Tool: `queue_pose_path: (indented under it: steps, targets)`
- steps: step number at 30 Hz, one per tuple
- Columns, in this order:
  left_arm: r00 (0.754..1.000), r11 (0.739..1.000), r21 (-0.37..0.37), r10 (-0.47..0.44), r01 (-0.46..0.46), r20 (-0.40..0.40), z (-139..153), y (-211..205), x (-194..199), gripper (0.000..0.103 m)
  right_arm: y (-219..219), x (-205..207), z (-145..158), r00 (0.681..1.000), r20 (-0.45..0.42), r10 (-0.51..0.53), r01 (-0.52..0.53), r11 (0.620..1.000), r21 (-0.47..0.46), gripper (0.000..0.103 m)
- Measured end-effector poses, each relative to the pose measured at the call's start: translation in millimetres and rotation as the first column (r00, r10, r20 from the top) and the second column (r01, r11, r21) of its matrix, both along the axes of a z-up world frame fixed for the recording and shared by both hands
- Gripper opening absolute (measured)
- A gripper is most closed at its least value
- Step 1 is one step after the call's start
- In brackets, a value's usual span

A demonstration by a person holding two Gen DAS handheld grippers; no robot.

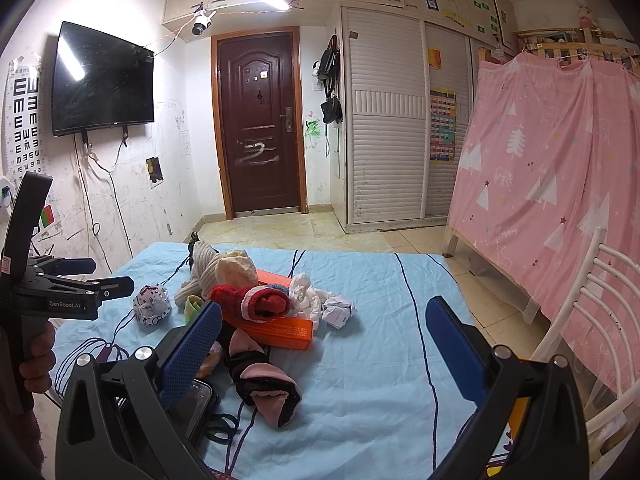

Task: Collect trash

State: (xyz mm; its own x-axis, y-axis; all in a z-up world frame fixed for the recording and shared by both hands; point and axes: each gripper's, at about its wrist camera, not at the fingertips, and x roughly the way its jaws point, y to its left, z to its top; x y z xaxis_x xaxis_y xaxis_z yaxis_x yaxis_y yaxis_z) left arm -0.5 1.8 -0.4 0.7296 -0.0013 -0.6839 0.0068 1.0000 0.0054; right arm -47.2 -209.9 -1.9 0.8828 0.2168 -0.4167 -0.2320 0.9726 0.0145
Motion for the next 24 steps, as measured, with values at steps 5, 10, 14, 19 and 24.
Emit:
queue_pose_path:
  steps: [5,10,14,19,24]
  targets:
    - [1.0,1.0,0.002,-0.001,0.001,-0.002,0.2,-2.9,0.5,0.097,1.0,0.4,-0.8,1.0,0.0,0.003,-0.003,1.0,-0.001,0.095]
    - [1.0,1.0,0.001,0.0,0.0,-0.01,-1.1,-3.9,3.5,0.097,1.1,5.5,-4.4,1.0,-0.01,0.008,-0.008,1.0,-0.001,0.095]
    - [1.0,1.0,0.0,0.004,-0.004,-0.023,-6.2,-1.5,10.3,0.097,-2.1,13.7,-8.9,1.0,-0.028,0.01,-0.01,1.0,0.0,0.095]
    - [0.998,1.0,0.003,0.022,-0.022,-0.06,-17.6,4.5,24.3,0.097,-5.6,27.6,-17.8,0.998,-0.063,0.025,-0.024,1.0,0.018,0.095]
    - [0.989,0.998,-0.03,0.045,-0.049,-0.143,-37.3,16.2,42.7,0.097,-5.5,44.9,-32.3,0.977,-0.175,0.12,-0.104,0.99,0.095,0.095]
